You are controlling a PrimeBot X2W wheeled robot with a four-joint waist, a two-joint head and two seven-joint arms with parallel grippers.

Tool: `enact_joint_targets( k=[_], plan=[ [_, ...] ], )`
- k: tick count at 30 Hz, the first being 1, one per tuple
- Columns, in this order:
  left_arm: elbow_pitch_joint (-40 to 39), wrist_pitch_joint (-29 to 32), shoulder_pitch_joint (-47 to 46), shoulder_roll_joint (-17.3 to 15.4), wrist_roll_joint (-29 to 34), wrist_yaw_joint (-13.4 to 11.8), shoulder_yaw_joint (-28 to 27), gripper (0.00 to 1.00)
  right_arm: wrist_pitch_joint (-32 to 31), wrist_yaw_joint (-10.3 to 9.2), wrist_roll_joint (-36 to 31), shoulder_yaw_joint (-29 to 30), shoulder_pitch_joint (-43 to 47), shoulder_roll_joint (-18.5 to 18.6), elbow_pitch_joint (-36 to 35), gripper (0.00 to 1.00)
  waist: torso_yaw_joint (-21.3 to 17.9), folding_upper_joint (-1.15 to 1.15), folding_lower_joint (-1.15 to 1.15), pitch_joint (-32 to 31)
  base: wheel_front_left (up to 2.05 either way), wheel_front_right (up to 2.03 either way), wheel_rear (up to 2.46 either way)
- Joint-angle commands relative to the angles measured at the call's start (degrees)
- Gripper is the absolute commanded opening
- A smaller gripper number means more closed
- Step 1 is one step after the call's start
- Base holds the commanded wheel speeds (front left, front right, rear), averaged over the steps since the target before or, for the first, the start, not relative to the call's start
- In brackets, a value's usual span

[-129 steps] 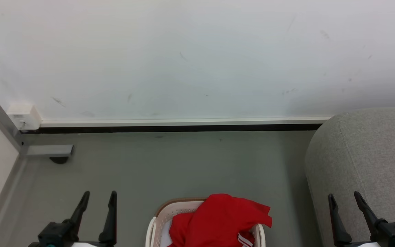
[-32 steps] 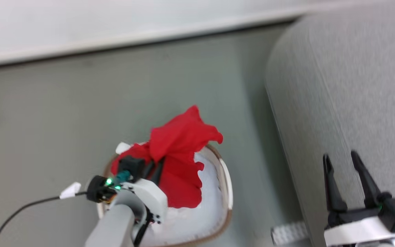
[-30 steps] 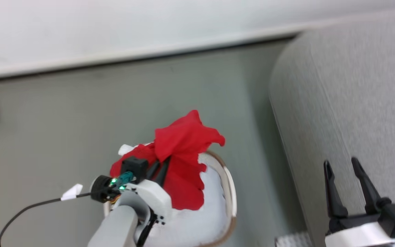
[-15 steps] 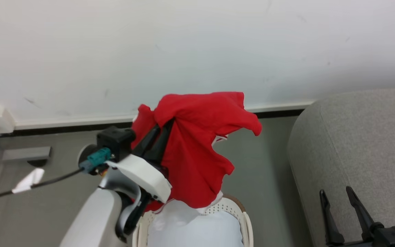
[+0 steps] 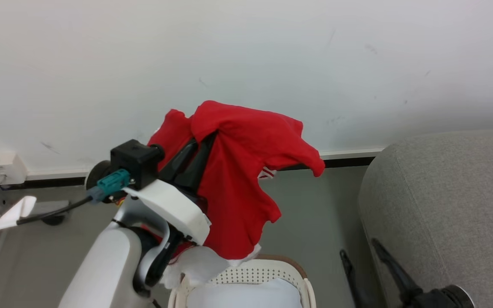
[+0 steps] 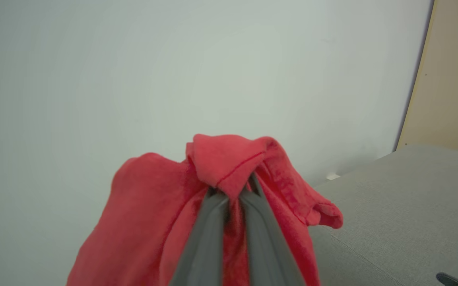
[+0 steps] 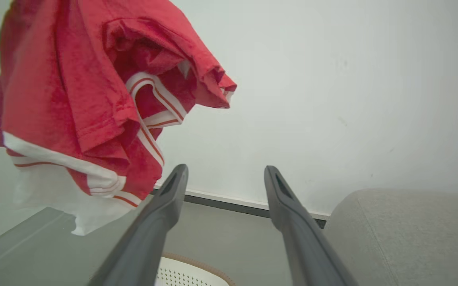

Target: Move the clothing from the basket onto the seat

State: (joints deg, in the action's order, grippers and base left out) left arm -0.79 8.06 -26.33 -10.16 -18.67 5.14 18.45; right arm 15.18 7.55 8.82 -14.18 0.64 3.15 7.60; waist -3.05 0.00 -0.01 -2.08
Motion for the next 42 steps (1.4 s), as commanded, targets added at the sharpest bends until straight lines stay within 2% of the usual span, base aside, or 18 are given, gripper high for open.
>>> enact_joint_targets(
  k=[1,7,10,13,17,25,26,27,31,38,42],
  plan=[
    [-0.39,0.15,0.43,0.05,-0.18,-0.12,0.06,0.00,-0.03,-0.13,-0.20,-0.96,-1.75,0.67,-0.51,1.00,0.03,0.00,0.01,0.06,0.00,0.00,0.00],
    [-0.44,0.06,0.68,1.28,-0.59,0.20,2.06,0.00,-0.04,-0.13,5.07,-13.32,-9.95,4.53,0.18,1.00,0.16,0.00,0.01,-0.14,0.00,0.00,0.00],
    [-0.24,-0.13,0.32,2.04,-0.79,0.39,3.48,0.00,-0.39,-0.13,8.57,-19.30,-15.34,6.81,3.05,1.00,0.66,0.00,0.01,-0.33,0.00,0.00,0.00],
    [0.16,-0.37,-0.36,2.91,-0.96,0.68,5.02,0.00,-0.84,-0.13,11.47,-23.91,-20.57,7.58,6.44,1.00,1.51,0.00,0.01,-0.58,0.00,0.00,0.00],
    [1.06,-0.38,-0.91,3.56,-1.40,0.86,6.74,0.00,-1.27,-0.12,16.34,-28.32,-26.33,6.43,12.48,1.00,2.39,0.00,0.01,-0.66,0.00,0.00,0.00],
    [4.68,-0.75,-2.05,4.10,-1.98,1.30,8.91,0.00,-0.43,-0.13,27.45,-35.32,-35.09,1.40,24.38,1.00,3.42,0.00,0.01,-0.55,0.00,0.00,0.00],
    [5.11,-0.84,-2.23,4.16,-2.11,1.33,9.01,0.00,-0.37,-0.13,28.87,-35.86,-35.99,1.03,25.31,0.43,3.50,0.00,0.01,-0.49,0.00,0.00,0.00],
    [5.44,-0.99,-2.40,4.21,-2.21,1.34,9.09,0.00,-0.20,-0.13,29.85,-36.63,-36.83,0.70,25.86,0.00,3.61,0.00,0.01,-0.46,0.00,0.00,0.00],
    [7.08,-1.57,-3.06,4.32,-2.08,1.04,9.04,0.00,0.03,-0.13,32.83,-38.35,-39.31,0.08,26.42,0.00,3.81,0.00,0.01,-0.26,0.00,0.00,0.00],
    [9.82,-2.90,-3.73,3.58,-1.54,0.00,8.26,0.01,0.10,-0.13,31.87,-34.96,-38.72,-0.07,23.30,0.00,3.36,0.00,0.01,0.17,0.00,0.00,0.00],
    [11.19,-3.99,-3.85,3.14,-1.34,-0.45,7.76,0.31,0.10,-0.13,31.03,-33.42,-38.06,0.13,22.36,0.00,2.87,0.00,0.01,0.45,0.00,0.00,0.00]
  ],
)
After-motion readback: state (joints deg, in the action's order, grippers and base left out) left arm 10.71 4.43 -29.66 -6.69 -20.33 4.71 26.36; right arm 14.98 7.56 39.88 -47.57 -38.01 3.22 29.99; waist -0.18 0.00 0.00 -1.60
